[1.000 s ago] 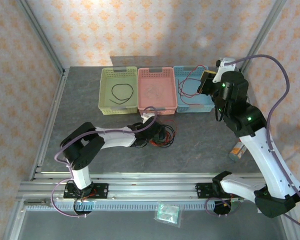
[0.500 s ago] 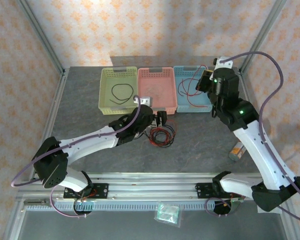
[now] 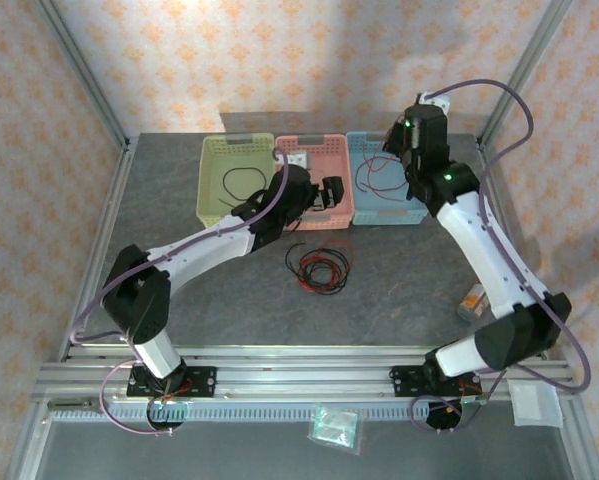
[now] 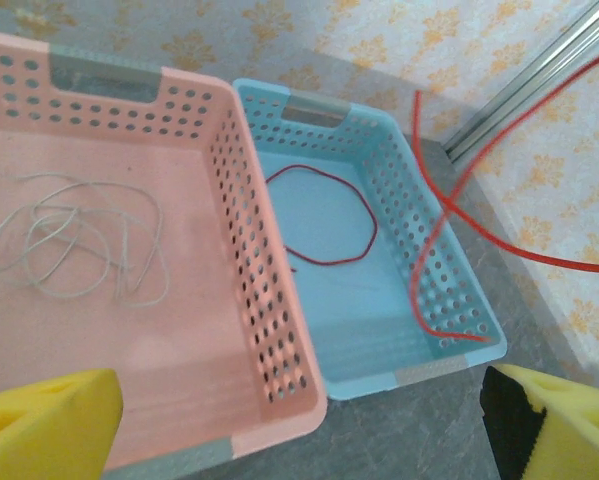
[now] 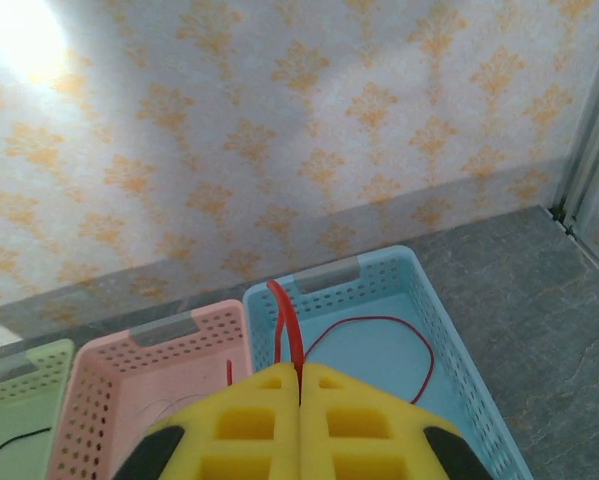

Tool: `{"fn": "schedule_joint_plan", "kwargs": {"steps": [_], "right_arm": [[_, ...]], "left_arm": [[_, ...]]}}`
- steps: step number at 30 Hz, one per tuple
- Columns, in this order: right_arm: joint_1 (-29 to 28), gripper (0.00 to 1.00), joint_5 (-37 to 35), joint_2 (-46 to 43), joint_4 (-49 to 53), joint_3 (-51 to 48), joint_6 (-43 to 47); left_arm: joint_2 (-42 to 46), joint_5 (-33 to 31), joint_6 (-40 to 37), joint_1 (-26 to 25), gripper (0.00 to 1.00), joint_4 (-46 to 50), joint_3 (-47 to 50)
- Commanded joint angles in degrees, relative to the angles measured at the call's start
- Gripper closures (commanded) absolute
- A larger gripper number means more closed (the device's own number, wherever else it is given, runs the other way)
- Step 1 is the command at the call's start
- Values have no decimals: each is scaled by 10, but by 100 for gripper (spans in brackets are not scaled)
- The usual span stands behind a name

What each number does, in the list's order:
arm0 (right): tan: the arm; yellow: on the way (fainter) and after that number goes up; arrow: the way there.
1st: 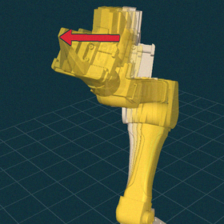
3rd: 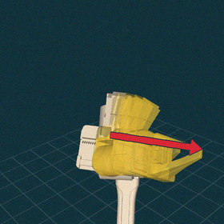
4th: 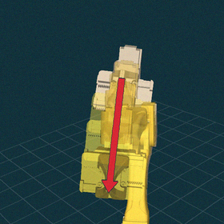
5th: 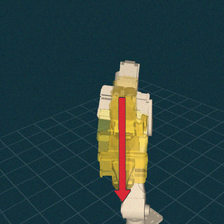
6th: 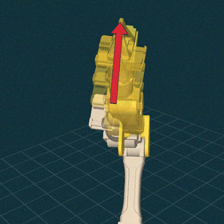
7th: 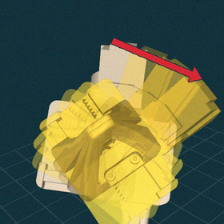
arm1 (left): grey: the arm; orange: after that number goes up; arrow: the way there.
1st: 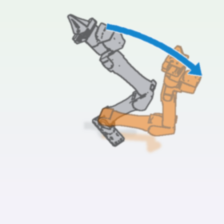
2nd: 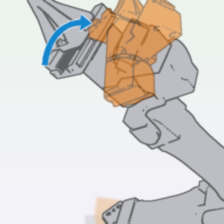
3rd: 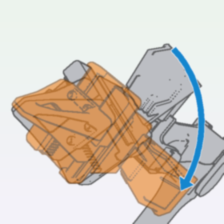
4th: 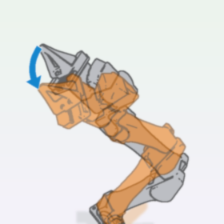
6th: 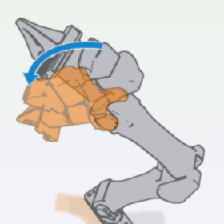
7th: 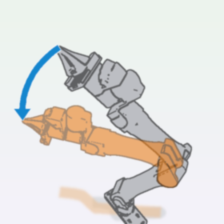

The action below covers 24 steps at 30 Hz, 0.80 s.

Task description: Untangle the cables

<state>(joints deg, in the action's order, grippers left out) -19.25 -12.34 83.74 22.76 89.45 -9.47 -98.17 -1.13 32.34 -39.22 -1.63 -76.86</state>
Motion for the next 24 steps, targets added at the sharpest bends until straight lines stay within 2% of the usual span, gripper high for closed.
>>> {"fn": "schedule_joint_plan", "kwargs": {"steps": [1, 7, 12, 15, 24], "right_arm": [[25, 100, 27, 40, -28, 30, -25], [68, 100, 129, 124, -38, 52, -47], [81, 100, 194, 164, -51, 47, -45], [88, 100, 172, 187, -55, 28, -53], [94, 100, 89, 323, 3, 65, -36]], "left_arm": [[-23, 15, -23, 2, 6, 20, -56], [-61, 31, -24, 2, 6, 31, -99], [-75, 38, -18, -2, 6, 33, -104], [-76, 40, -17, -5, 6, 29, -95], [-98, 40, -29, -7, 5, 58, -97]]}}
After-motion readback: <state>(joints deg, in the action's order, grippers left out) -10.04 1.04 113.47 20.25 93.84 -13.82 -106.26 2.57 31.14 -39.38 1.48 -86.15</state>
